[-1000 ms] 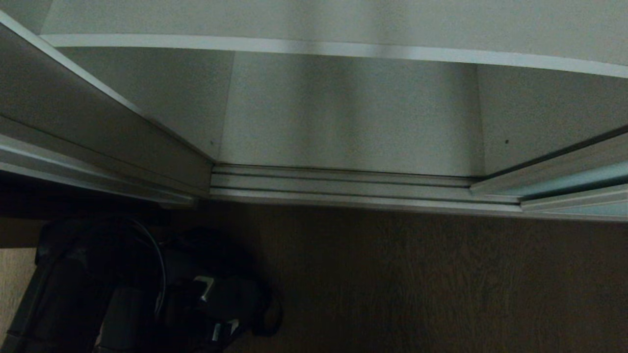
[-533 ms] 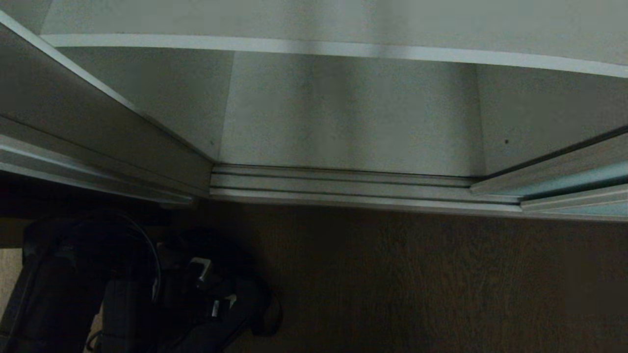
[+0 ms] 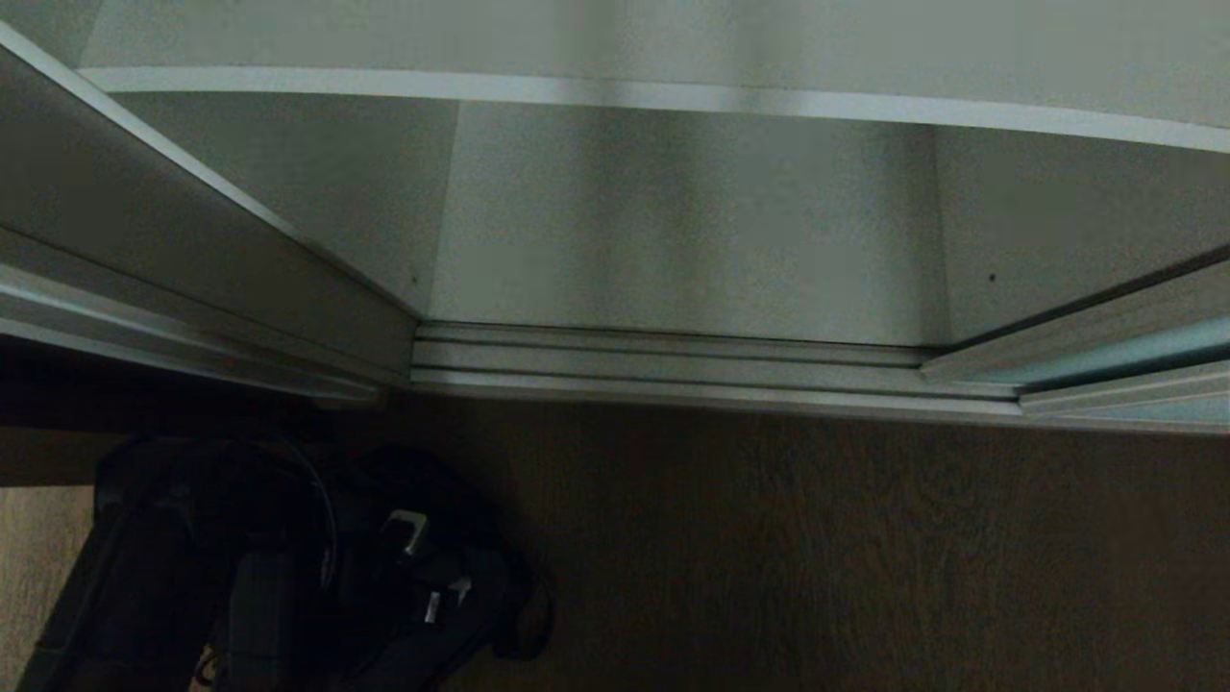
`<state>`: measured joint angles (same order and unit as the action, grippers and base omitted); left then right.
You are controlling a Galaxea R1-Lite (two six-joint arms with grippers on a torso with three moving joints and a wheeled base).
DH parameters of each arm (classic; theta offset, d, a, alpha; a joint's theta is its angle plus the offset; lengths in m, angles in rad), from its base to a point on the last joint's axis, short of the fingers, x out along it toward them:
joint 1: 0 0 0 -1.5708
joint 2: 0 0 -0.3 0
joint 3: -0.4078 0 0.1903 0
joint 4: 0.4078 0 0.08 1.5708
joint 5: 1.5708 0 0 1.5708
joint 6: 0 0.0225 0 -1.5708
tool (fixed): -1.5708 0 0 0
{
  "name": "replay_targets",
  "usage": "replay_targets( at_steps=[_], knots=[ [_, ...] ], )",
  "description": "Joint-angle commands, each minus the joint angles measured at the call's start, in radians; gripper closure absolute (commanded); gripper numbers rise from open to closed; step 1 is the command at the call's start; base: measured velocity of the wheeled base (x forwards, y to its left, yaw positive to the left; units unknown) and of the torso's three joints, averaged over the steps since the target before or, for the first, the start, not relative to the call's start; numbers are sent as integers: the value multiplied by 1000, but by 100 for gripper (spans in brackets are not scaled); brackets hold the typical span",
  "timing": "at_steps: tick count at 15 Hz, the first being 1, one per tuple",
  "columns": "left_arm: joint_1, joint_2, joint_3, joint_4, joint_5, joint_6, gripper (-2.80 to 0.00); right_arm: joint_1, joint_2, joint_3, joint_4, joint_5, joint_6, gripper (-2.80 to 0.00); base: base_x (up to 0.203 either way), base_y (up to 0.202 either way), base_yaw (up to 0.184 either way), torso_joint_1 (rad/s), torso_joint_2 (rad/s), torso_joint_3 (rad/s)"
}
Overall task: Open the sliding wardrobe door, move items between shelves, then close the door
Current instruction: Place the bag on the higher shelf
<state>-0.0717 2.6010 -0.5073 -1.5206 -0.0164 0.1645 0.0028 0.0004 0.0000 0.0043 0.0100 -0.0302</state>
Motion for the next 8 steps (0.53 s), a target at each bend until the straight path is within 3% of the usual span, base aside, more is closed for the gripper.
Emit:
replay_targets(
  at_steps=[1, 4, 8],
  knots=[
    [0, 14, -46, -9, -2, 0, -280, 0, -2, 2, 0, 1, 0, 0, 0, 0, 0, 0, 0, 0],
    [-1, 15, -71, -9, -5, 1, -280, 0, -2, 2, 0, 1, 0, 0, 0, 0, 0, 0, 0, 0],
    [-36, -30, 24, -9, -64, -3, -280, 0, -2, 1, 0, 1, 0, 0, 0, 0, 0, 0, 0, 0]
  ],
)
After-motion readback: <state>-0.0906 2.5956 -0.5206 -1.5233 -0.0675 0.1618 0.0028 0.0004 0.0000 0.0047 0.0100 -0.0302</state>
